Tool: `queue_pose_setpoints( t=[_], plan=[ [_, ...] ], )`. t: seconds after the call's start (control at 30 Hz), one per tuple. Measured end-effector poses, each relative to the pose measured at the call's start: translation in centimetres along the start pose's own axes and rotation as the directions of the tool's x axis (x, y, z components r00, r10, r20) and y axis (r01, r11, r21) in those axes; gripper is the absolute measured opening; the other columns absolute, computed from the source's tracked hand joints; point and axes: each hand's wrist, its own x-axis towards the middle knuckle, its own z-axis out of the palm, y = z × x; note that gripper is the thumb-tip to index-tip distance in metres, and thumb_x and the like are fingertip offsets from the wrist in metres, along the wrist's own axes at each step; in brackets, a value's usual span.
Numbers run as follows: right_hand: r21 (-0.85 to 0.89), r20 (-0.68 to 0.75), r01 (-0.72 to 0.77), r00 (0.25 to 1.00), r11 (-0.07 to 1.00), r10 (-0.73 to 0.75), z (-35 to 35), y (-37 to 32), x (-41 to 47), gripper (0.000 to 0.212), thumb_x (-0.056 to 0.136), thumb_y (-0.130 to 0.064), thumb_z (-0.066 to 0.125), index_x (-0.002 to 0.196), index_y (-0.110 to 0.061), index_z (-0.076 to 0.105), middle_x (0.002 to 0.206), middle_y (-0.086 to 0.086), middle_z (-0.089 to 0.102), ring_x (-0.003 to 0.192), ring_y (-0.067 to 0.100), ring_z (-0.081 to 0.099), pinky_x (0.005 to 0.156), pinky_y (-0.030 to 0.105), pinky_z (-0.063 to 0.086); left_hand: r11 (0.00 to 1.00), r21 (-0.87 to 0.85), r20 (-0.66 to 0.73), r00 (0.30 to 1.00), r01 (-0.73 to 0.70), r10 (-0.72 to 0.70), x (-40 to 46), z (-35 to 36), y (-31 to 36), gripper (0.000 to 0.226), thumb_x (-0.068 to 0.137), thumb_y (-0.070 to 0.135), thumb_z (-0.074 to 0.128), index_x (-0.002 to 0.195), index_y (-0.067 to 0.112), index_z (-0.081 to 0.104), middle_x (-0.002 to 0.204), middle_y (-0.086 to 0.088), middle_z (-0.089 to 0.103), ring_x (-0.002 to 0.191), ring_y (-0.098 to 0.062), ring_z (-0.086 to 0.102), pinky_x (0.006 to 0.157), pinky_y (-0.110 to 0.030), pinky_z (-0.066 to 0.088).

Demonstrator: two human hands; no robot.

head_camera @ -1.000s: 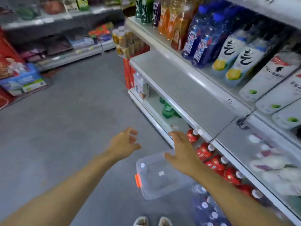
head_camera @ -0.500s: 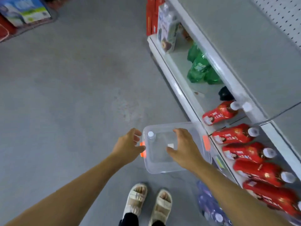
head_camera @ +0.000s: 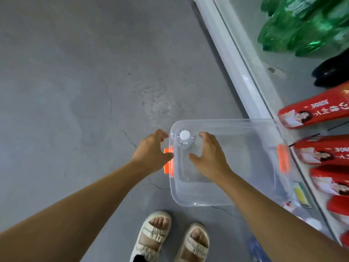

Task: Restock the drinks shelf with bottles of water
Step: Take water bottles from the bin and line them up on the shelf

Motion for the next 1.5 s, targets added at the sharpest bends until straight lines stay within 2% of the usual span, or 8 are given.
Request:
queue_pose_setpoints(
  t=[0.13, 0.37, 0.5, 0.67, 0.93, 1.07, 1.23, 1.5],
  plan=[
    [-0.007, -0.053, 0.01, 0.999, 1.0, -0.011, 3.7, 2.2, 3.7, 0.068, 0.081, -0.021, 0.072, 0.137, -0.008, 0.035, 0.136, 0.009, 0.042, 0.123, 0.023, 0.04, 0.085, 0.017, 0.028, 0.999, 0.037, -0.029, 0.999, -0.026, 0.027, 2.6, 1.7, -2.2, 0.057, 0.08, 0.024, 0.073, 0.13, 0.019, 0.044, 0.13, -0.001, 0.052, 0.115, -0.017, 0.051, 0.09, -0.026, 0.043],
    [0.073, -0.18, 0.074, 0.982, 0.995, -0.06, 8.1, 4.0, 7.2, 0.07, 0.072, -0.018, 0.081, 0.13, -0.007, 0.044, 0.13, 0.008, 0.05, 0.117, 0.023, 0.047, 0.082, 0.012, 0.028, 0.997, 0.036, -0.069, 0.995, -0.073, 0.075, 4.9, 3.2, -4.4, 0.057, 0.081, 0.026, 0.071, 0.13, 0.02, 0.043, 0.13, 0.0, 0.051, 0.116, -0.015, 0.05, 0.088, -0.023, 0.04],
    [0.144, -0.282, 0.115, 0.957, 0.983, -0.071, 8.9, 4.4, 7.7, 0.062, 0.066, -0.014, 0.084, 0.119, -0.007, 0.053, 0.113, 0.007, 0.06, 0.101, 0.021, 0.057, 0.081, 0.014, 0.038, 0.995, 0.029, -0.071, 0.993, -0.094, 0.096, 5.0, 3.3, -5.1, 0.057, 0.081, 0.025, 0.071, 0.13, 0.019, 0.043, 0.13, 0.0, 0.051, 0.115, -0.013, 0.05, 0.089, -0.022, 0.04],
    [0.241, -0.339, 0.136, 0.939, 0.961, -0.048, 7.0, 4.8, 6.2, 0.048, 0.066, -0.014, 0.086, 0.104, -0.015, 0.057, 0.095, -0.005, 0.06, 0.081, 0.007, 0.055, 0.067, -0.002, 0.038, 0.993, 0.039, -0.069, 0.991, -0.111, 0.113, 4.2, 2.5, -4.5, 0.056, 0.081, 0.024, 0.071, 0.13, 0.019, 0.043, 0.13, 0.0, 0.051, 0.114, -0.013, 0.05, 0.089, -0.021, 0.041],
    [0.439, -0.305, -0.044, 0.932, 0.897, 0.194, -3.6, 2.9, 0.0, 0.049, 0.057, -0.03, 0.089, 0.097, -0.016, 0.062, 0.087, -0.006, 0.065, 0.079, 0.009, 0.06, 0.062, 0.011, 0.042, 0.985, 0.036, -0.017, 0.985, -0.168, 0.169, -0.6, -0.9, 2.3, 0.056, 0.081, 0.025, 0.071, 0.129, 0.02, 0.043, 0.125, 0.001, 0.053, 0.109, -0.012, 0.051, 0.083, -0.021, 0.041],
    [0.471, -0.322, -0.045, 0.921, 0.881, 0.219, -11.4, -0.4, -3.6, 0.041, 0.059, -0.025, 0.088, 0.092, -0.019, 0.065, 0.082, -0.009, 0.066, 0.076, 0.007, 0.062, 0.055, 0.004, 0.042, 0.976, 0.031, 0.03, 0.976, -0.214, 0.214, -4.4, -3.7, 7.6, 0.056, 0.079, 0.024, 0.073, 0.127, 0.021, 0.044, 0.121, 0.002, 0.054, 0.104, -0.012, 0.051, 0.082, -0.024, 0.043],
    [0.531, -0.384, -0.024, 0.884, 0.847, 0.266, -21.5, -6.0, -8.2, 0.036, 0.055, -0.031, 0.086, 0.083, -0.022, 0.066, 0.086, -0.003, 0.071, 0.083, 0.015, 0.067, 0.071, 0.024, 0.053, 0.954, 0.026, 0.073, 0.952, -0.299, 0.296, -9.4, -8.5, 14.8, 0.059, 0.078, 0.025, 0.074, 0.128, 0.02, 0.044, 0.12, 0.002, 0.054, 0.1, -0.012, 0.05, 0.082, -0.024, 0.042],
    [0.589, -0.474, -0.028, 0.797, 0.808, 0.374, -36.4, -15.8, -15.7, 0.033, 0.061, -0.04, 0.083, 0.081, -0.023, 0.063, 0.085, -0.005, 0.07, 0.078, 0.014, 0.068, 0.076, 0.03, 0.054, 0.896, -0.016, 0.06, 0.895, -0.443, 0.443, -17.9, -17.4, 26.5, 0.064, 0.073, 0.032, 0.078, 0.127, 0.023, 0.044, 0.113, 0.006, 0.052, 0.1, -0.01, 0.051, 0.081, -0.022, 0.039]
  ],
)
